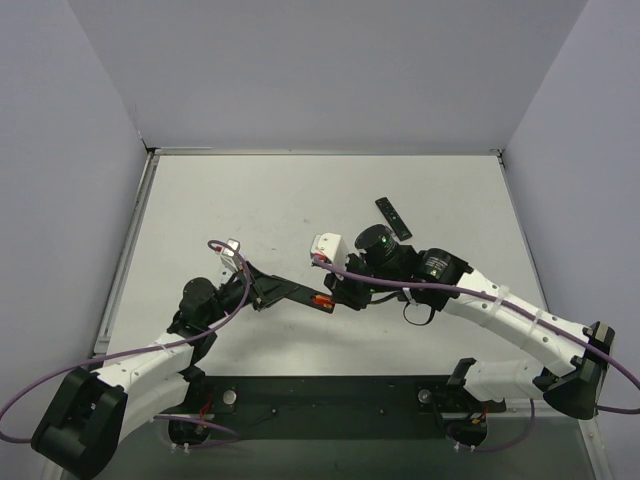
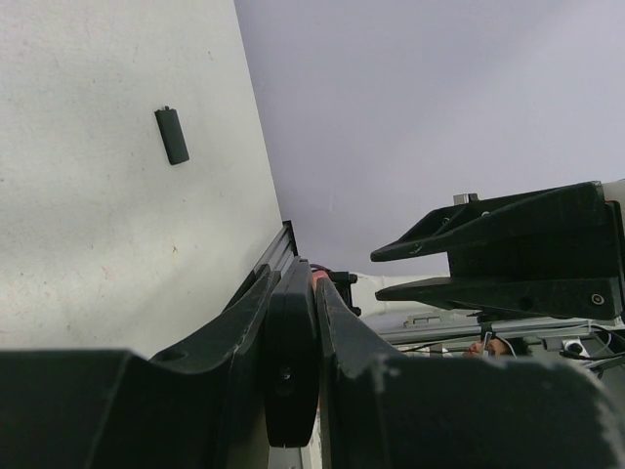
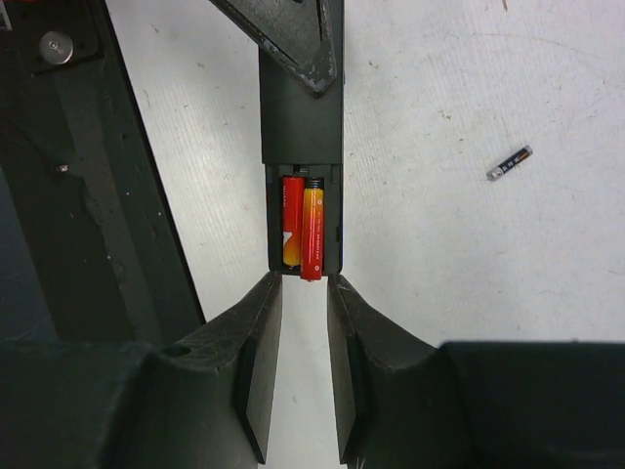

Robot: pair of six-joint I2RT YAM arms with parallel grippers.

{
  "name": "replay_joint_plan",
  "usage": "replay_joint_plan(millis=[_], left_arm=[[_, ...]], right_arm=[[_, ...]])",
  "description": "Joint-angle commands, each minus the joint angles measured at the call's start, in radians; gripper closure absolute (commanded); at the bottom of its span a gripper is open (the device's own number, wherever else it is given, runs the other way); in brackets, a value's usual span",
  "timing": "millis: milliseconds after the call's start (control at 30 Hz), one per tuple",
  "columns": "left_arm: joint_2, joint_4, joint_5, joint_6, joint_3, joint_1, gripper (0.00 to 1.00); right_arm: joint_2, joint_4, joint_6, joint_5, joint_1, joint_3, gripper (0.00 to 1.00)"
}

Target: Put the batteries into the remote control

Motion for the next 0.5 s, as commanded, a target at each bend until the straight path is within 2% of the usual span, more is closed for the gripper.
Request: replay_joint_plan(millis=[0, 467], left_arm=[[-0.014, 0.033, -0.01, 0.008, 0.037, -0.003, 1.0], [-0.031, 0.028, -0.006, 0.001, 0.047, -0.003, 1.0]], right_arm=[[0.013, -0.032, -0.014, 0.029, 0.005, -0.006, 0.78], [0.067, -0.032, -0.024, 0.023, 0.003, 0.002, 0.78]])
